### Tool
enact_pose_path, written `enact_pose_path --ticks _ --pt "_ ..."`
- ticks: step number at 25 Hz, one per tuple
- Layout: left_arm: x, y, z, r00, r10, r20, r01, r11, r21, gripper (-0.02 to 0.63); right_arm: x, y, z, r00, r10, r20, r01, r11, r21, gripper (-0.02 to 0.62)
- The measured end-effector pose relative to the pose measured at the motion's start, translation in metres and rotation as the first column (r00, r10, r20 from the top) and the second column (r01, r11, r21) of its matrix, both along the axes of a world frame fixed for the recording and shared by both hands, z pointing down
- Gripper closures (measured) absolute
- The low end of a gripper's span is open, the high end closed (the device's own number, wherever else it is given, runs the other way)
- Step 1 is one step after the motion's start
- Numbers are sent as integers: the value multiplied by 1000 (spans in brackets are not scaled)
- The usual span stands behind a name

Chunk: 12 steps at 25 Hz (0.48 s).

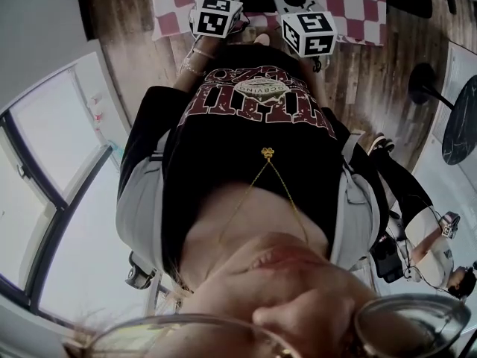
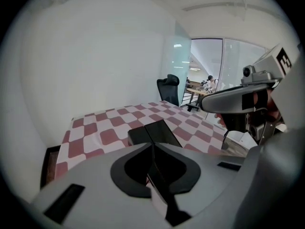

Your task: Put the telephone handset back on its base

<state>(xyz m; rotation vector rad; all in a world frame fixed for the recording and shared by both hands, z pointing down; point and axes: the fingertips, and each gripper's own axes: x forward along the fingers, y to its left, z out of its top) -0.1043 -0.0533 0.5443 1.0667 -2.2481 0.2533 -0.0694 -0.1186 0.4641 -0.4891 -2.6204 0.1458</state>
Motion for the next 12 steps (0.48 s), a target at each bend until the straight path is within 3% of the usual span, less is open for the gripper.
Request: enact_pose_path --ticks 12 --pt "-3 -3 -33 997 -50 56 47 998 45 581 -11 13 -7 998 -64 13 64 998 -2 574"
